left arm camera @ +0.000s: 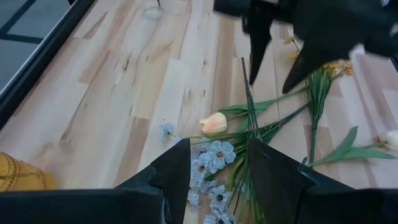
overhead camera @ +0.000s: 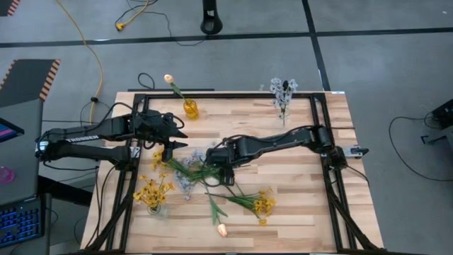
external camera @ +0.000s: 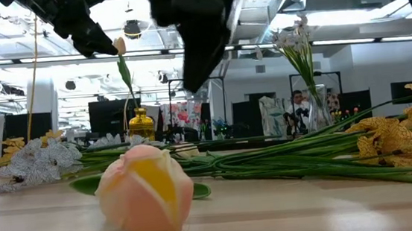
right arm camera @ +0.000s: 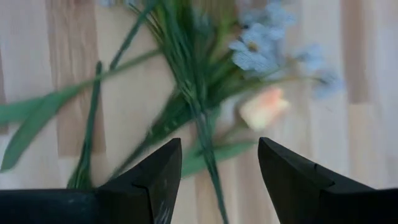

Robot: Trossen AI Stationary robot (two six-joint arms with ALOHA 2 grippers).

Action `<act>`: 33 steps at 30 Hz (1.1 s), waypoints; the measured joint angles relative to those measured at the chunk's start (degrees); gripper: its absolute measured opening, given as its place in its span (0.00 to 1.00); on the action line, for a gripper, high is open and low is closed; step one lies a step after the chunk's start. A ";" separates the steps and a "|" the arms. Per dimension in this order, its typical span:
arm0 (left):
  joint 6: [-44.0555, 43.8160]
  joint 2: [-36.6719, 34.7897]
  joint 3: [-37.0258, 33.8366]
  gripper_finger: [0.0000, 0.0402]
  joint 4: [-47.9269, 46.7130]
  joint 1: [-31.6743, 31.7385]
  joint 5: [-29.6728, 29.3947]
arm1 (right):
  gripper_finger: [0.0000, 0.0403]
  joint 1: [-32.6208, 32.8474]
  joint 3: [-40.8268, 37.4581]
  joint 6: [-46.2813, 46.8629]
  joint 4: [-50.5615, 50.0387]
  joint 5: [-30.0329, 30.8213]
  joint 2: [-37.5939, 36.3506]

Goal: Sort flowers into vase by color
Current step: Put the left white flowers into the top transparent vase

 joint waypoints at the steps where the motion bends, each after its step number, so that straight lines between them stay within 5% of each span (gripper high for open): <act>1: -0.05 -0.03 0.00 0.36 0.02 0.00 0.09 | 0.59 0.02 0.04 -0.09 0.45 -0.57 1.07; 17: -0.05 -0.03 -0.02 0.36 0.02 -0.02 0.13 | 0.57 -0.07 0.05 -2.90 5.00 -2.05 9.34; 33: -0.05 -0.01 -0.02 0.36 -0.07 -0.02 0.18 | 0.27 -1.20 0.07 -2.89 3.86 -2.04 9.41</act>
